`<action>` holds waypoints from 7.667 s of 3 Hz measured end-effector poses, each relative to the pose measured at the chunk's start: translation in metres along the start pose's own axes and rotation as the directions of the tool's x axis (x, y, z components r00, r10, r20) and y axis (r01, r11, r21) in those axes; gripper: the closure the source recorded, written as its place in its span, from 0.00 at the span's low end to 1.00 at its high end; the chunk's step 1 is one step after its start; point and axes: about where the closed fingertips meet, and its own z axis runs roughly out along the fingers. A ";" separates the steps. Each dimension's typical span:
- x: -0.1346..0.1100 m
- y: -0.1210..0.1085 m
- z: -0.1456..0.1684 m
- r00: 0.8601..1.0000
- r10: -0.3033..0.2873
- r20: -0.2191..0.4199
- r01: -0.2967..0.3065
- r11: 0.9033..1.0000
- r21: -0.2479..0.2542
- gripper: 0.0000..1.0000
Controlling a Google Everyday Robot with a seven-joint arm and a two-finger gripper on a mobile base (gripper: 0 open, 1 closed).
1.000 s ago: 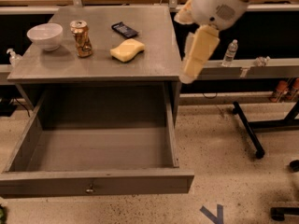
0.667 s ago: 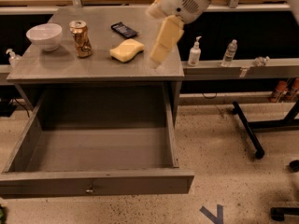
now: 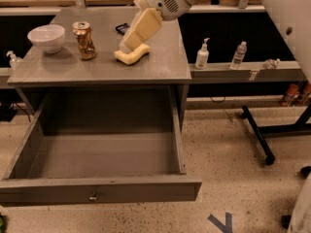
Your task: Place orange can into top drawer
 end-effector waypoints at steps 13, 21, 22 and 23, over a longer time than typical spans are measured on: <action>-0.012 -0.159 0.247 0.907 0.177 0.381 -0.262 0.948 0.182 0.03; -0.010 -0.074 0.131 0.901 0.090 0.425 -0.068 0.995 -0.066 1.00; 0.002 -0.034 0.144 0.890 0.171 0.422 -0.106 0.979 -0.173 1.00; -0.001 0.009 0.128 0.859 0.225 0.460 -0.138 0.967 -0.216 1.00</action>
Offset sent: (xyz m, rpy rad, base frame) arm 0.0788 0.0542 0.0515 0.3255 -0.3168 0.1089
